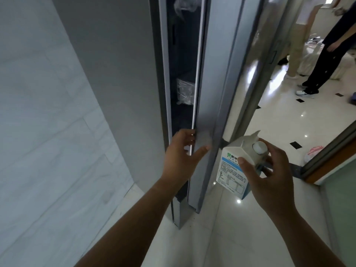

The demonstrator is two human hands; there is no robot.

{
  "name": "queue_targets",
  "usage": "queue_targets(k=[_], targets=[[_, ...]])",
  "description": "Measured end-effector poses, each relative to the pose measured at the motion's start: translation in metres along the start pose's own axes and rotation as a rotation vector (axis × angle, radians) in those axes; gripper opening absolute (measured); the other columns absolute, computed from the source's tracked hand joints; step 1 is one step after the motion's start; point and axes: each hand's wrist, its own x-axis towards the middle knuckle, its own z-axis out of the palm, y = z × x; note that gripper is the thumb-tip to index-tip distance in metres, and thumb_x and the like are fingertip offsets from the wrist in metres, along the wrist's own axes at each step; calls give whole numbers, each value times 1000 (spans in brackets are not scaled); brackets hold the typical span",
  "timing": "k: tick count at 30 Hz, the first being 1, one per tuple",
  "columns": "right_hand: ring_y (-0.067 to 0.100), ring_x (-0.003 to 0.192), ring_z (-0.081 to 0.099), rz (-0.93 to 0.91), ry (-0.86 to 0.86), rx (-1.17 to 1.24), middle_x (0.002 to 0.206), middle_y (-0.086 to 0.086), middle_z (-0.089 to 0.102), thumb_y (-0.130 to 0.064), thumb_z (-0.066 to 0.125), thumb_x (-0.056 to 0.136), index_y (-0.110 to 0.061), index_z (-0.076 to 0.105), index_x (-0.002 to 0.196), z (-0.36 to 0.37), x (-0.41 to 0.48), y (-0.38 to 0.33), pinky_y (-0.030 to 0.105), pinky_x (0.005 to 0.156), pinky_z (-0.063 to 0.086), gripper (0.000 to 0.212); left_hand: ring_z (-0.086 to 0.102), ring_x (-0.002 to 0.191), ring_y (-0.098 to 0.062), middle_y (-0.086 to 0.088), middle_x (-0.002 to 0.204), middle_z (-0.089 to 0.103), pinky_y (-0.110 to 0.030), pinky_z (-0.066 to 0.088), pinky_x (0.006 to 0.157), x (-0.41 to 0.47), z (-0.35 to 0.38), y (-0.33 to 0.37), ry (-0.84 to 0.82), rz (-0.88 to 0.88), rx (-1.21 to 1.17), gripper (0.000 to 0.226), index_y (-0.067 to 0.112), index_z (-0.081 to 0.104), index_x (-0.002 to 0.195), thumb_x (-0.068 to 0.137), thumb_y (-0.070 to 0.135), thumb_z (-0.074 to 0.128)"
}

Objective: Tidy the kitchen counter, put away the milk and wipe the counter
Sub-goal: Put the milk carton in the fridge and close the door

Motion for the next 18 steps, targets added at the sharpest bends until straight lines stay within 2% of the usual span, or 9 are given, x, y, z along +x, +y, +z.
queue_targets(k=[2,5,7,9,11,13,15,18], targets=[[12,109,55,3,24,-14,125,-6,52,-77,55,63,-35,44,119,-18,-7,5,27,77,55,71,55,98,-1,14,112,56,-13,44,82,-10,10,5,-91,49,33,41,37,47,110,76,40,70],[19,114,55,26,67,-30,125,-3,53,-76,57,63,-35,45,115,-46,-19,11,44,81,56,67,53,102,-1,16,111,52,-19,47,87,-15,18,14,-125,165,69,35,42,50,109,78,40,67],[21,114,54,60,114,-35,124,-4,53,-80,55,60,-45,45,109,-65,-28,10,46,82,55,62,53,102,0,15,109,51,-21,47,87,-9,20,24,-68,265,51,33,37,54,108,77,43,65],[22,113,56,98,177,-10,124,0,54,-80,57,57,-53,43,105,-82,-36,8,41,80,57,57,50,102,4,11,109,50,-18,45,88,4,22,38,16,397,39,34,27,57,109,78,41,64],[21,112,57,110,253,-4,122,3,55,-73,63,59,-51,45,105,-96,-42,7,26,78,56,54,46,99,8,5,108,51,-12,39,86,19,25,55,98,518,26,31,18,60,107,79,28,70],[15,110,55,107,335,-46,118,-1,54,-61,64,63,-49,46,105,-106,-47,5,17,79,53,47,45,101,3,0,109,51,-11,35,89,34,34,70,124,621,28,31,13,60,107,79,19,71],[12,110,54,122,387,-70,114,-8,52,-57,68,67,-46,47,106,-113,-50,2,24,81,54,46,43,107,-2,1,113,48,-13,34,93,49,48,82,69,685,14,35,11,58,113,80,20,69],[13,109,54,135,426,-81,112,-16,51,-57,70,67,-45,47,108,-117,-52,-1,33,81,52,48,45,110,-3,0,116,48,-12,33,98,67,77,93,-112,755,-10,35,10,60,114,84,27,63]])
